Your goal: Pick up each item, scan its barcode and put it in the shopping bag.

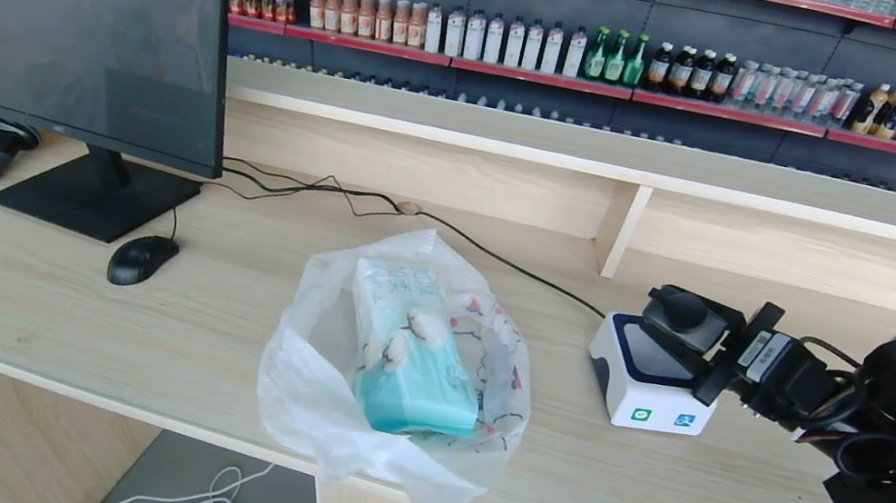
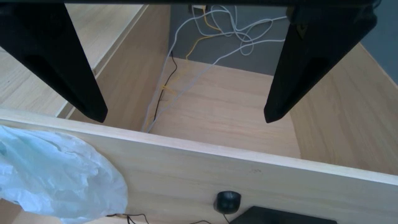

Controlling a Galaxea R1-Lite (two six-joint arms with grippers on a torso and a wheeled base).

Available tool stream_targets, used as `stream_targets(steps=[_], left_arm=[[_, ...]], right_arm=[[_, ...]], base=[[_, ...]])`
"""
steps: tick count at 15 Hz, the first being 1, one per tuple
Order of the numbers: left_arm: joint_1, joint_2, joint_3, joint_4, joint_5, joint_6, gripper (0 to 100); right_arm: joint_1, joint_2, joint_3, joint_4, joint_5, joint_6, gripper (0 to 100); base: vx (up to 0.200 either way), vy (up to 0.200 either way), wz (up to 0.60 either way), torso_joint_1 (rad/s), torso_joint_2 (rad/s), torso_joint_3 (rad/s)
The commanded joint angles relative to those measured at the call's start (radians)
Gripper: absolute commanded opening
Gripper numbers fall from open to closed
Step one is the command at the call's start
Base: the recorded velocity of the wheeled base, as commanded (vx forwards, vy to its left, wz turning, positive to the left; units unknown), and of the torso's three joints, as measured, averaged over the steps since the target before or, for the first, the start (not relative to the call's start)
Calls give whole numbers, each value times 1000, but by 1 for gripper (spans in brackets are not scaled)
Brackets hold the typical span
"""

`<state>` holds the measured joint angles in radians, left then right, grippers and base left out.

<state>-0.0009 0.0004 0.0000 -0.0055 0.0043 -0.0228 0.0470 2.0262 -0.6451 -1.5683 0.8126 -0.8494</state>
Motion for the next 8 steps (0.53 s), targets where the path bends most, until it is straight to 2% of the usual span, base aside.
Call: stream_targets(steps=[1,5,8], left_arm=[[-1,0,0,-2,0,0,100],[-1,0,0,-2,0,-2,100],[-1,0,0,-2,0,-2,100]], right_arm=[[-1,-21,1,-3,0,3,0],[-1,-64,59,-3,-10,6,0],[4,-158,102,-3,-69,92,0]], base=[[0,0,0,0,0,0],[0,0,0,0,0,0],[0,0,0,0,0,0]])
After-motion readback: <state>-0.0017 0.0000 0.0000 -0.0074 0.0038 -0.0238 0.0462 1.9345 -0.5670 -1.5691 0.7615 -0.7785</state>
